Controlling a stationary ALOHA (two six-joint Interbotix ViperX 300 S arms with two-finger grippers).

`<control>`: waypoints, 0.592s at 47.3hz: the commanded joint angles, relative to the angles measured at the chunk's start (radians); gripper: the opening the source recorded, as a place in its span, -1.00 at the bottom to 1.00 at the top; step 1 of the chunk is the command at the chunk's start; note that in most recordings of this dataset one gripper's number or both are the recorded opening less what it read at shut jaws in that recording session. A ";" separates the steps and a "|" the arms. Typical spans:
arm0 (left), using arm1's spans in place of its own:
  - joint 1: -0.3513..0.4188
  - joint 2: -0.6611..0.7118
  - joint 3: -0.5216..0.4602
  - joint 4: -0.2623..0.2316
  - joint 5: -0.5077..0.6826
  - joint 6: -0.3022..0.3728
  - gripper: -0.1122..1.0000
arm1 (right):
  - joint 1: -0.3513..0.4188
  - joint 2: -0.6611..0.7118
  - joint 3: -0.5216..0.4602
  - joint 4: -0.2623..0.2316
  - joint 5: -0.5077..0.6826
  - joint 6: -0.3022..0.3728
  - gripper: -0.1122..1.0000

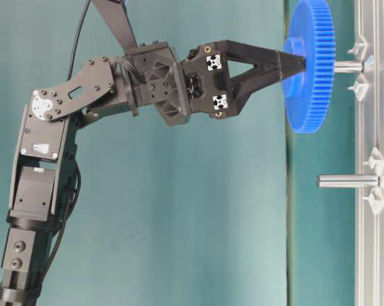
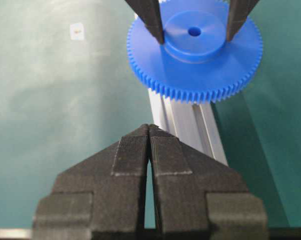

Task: Find the location of the shaft and insert the large gear.
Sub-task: 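Align the gear's center hole over the right metal shaft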

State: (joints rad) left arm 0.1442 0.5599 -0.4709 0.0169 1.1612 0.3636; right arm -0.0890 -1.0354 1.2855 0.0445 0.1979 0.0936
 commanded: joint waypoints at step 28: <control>-0.017 -0.041 -0.055 0.006 0.005 -0.003 0.69 | -0.003 0.003 -0.014 0.000 -0.005 0.011 -0.78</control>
State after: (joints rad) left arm 0.1319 0.5599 -0.4878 0.0184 1.1689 0.3574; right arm -0.0890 -1.0370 1.2855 0.0445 0.1979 0.0936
